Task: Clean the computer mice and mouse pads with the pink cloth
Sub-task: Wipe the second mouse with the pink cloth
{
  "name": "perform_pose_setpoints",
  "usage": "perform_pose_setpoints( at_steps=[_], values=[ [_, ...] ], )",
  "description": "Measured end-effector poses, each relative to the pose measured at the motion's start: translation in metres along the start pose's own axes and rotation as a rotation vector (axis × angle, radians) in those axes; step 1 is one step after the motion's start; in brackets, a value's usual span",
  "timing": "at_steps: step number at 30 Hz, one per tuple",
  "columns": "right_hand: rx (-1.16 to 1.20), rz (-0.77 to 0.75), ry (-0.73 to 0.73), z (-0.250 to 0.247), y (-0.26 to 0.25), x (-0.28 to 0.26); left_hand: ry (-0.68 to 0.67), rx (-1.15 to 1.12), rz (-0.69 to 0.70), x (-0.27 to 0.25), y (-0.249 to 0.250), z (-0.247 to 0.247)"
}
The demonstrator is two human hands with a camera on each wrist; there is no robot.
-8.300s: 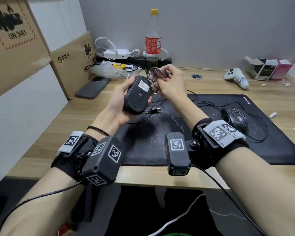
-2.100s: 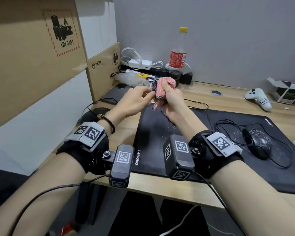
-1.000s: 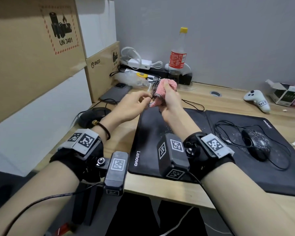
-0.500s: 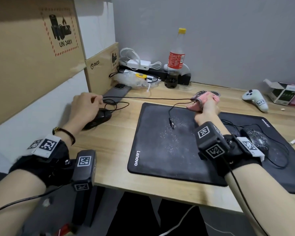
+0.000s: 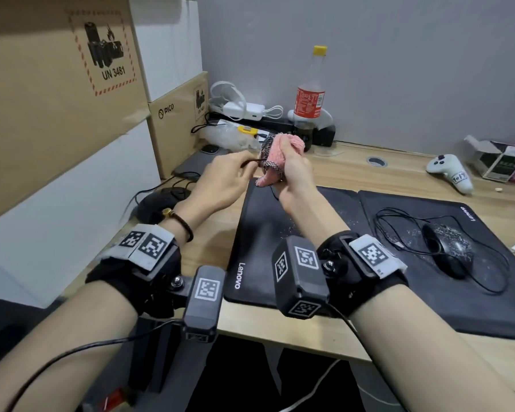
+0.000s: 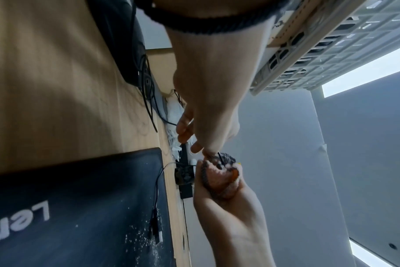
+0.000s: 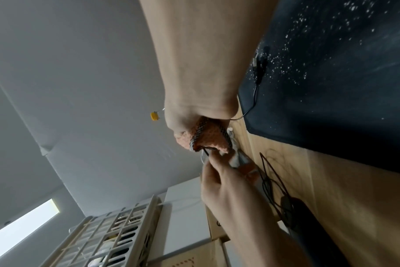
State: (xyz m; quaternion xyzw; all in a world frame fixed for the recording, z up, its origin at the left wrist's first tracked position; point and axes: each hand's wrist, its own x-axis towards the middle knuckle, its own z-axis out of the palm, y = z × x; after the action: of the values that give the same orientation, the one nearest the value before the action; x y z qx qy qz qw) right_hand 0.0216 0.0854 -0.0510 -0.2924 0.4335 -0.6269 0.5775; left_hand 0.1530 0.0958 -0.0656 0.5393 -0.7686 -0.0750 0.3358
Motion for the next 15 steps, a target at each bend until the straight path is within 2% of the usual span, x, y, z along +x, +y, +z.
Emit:
perform_pose_setpoints(
  at_steps=[5, 9, 11, 13, 15],
  values=[
    [-0.014, -0.054, 0.152, -0.019, -0.016, -0.002, 0.058, -0.003, -0.049, -0.006, -0.020, -0.011],
    [0.005, -0.092, 0.330, -0.052, -0.031, 0.000, 0.133, 0.019, -0.268, -0.020, -0.056, -0.035],
    [-0.003, -0.053, 0.392, -0.060, -0.033, -0.002, 0.183, 0.017, -0.363, -0.028, -0.075, -0.045],
    [-0.031, -0.058, 0.418, -0.062, -0.032, 0.003, 0.239, -0.015, -0.413, -0.031, -0.076, -0.044],
    [-0.027, -0.018, 0.385, -0.055, -0.026, 0.006, 0.276, 0.057, -0.429, -0.030, -0.068, -0.040]
  ],
)
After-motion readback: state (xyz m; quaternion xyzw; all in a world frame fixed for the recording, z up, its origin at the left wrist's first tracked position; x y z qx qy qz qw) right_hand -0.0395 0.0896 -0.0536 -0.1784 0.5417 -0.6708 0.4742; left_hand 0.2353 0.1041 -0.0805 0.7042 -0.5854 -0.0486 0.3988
